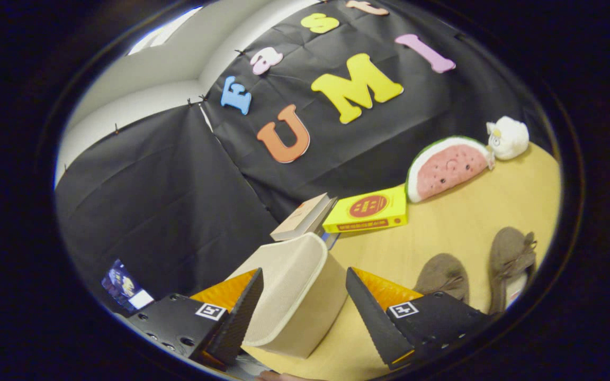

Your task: Open the storage box then place both shoes into the box .Put the left shoe in first, then the right shoe, with the right side of both shoes facing outward in a uniform manner.

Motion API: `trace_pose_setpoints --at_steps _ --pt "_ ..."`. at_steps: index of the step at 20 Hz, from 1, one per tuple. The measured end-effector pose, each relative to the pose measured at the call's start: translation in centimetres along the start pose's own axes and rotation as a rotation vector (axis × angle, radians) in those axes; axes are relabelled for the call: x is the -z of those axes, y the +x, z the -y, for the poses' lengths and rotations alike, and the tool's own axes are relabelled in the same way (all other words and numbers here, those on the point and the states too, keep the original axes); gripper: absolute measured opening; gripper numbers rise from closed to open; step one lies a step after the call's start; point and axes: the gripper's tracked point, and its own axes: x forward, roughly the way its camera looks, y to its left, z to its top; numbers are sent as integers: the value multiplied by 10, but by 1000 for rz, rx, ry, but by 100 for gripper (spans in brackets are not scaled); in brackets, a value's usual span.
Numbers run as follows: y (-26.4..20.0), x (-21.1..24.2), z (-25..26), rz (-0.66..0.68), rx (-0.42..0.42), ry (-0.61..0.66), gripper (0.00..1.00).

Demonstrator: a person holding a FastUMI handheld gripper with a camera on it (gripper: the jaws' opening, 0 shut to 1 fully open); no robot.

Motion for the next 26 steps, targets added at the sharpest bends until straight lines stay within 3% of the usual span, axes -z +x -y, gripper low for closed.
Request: trace_pose_setpoints --at_steps 5,10,12,13,18,19,21,24,25,26 --pt "36 14 -14 -120 -155 258 95" --pt "57 36 -25 -258 -219 353 95" --pt "60 36 -20 -272 -192 383 89" --pt "59 36 -21 -281 -197 400 71" --pt "49 27 -15 -286 -152 414 53" --pt "52 24 -17 -287 -152 422 42" --pt "46 11 -31 -272 -183 424 34" --pt "44 -1 -43 -270 -144 375 22" --pt "43 -7 -52 -269 -145 369 8" --pt "44 -12 -62 -259 -143 358 7"
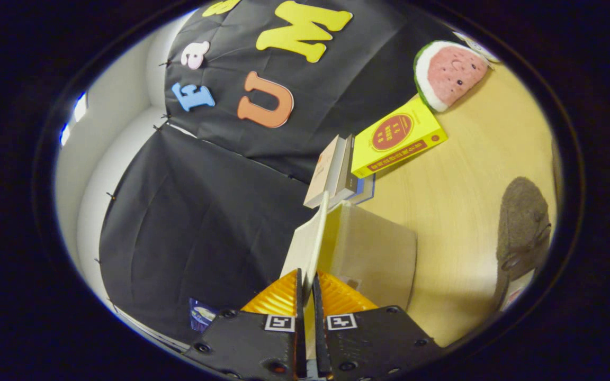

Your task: Open the storage box then place both shoes into the box .Put the left shoe in first, then the right shoe, with the right side of both shoes facing outward in a uniform manner.

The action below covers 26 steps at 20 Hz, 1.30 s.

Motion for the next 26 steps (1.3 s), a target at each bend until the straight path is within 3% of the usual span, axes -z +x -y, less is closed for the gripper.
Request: trace_pose_setpoints --at_steps 5,12,21,23,26 --pt "7 -8 -69 33 -30 -86 8" --pt "60 9 -164 33 -90 -182 12" --pt "161 57 -216 17 -79 -280 17" --pt "175 65 -219 10 -62 -324 23" --pt "187 76 -223 6 -52 -393 58"
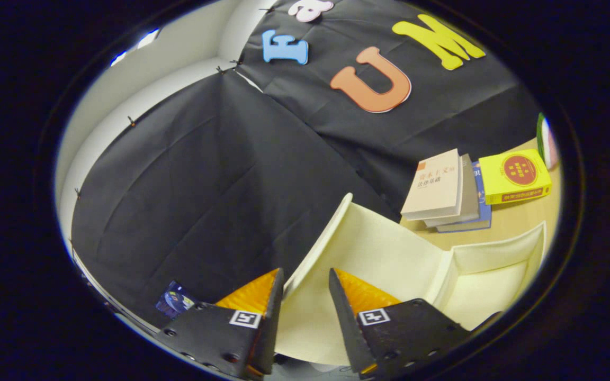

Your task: Open the storage box then place both shoes into the box .Put the left shoe in first, then the right shoe, with the right side of both shoes facing outward in a uniform manner.

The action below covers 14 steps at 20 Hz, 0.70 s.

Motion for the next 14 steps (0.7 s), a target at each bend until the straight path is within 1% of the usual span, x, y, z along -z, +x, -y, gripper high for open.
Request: trace_pose_setpoints --at_steps 3,8,12,14 --pt "1 2 6 9 33 -31 94" --pt "-39 -8 22 61 114 -109 95" --pt "-86 -14 55 96 216 -166 95" --pt "-114 -18 76 118 285 -196 95"
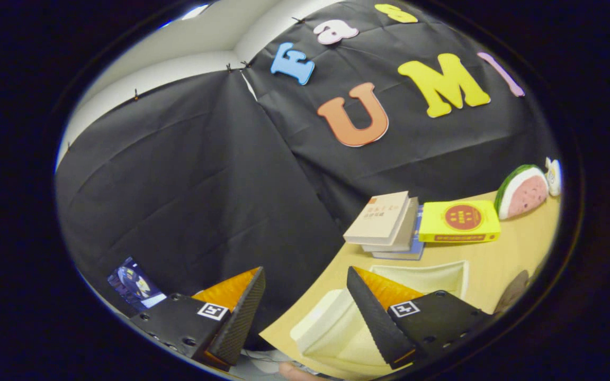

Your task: Open the storage box then place both shoes into the box .Put the left shoe in first, then the right shoe, with the right side of both shoes facing outward in a uniform manner.

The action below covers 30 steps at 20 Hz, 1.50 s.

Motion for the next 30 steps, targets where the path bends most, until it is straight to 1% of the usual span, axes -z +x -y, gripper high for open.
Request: trace_pose_setpoints --at_steps 5,9,12,15,18,21,23,26,27,30 --pt "-53 8 77 1 177 -73 95" --pt "-98 20 142 -26 321 -116 95" --pt "-126 36 187 -77 394 -121 95" --pt "-148 61 243 -166 485 -109 95" --pt "-168 92 293 -298 572 -70 95" --pt "-180 122 332 -438 633 -48 94" --pt "-182 135 347 -493 653 -25 92" --pt "-181 152 363 -565 671 4 84" --pt "-180 158 368 -589 678 23 80" --pt "-171 174 379 -658 682 62 55"
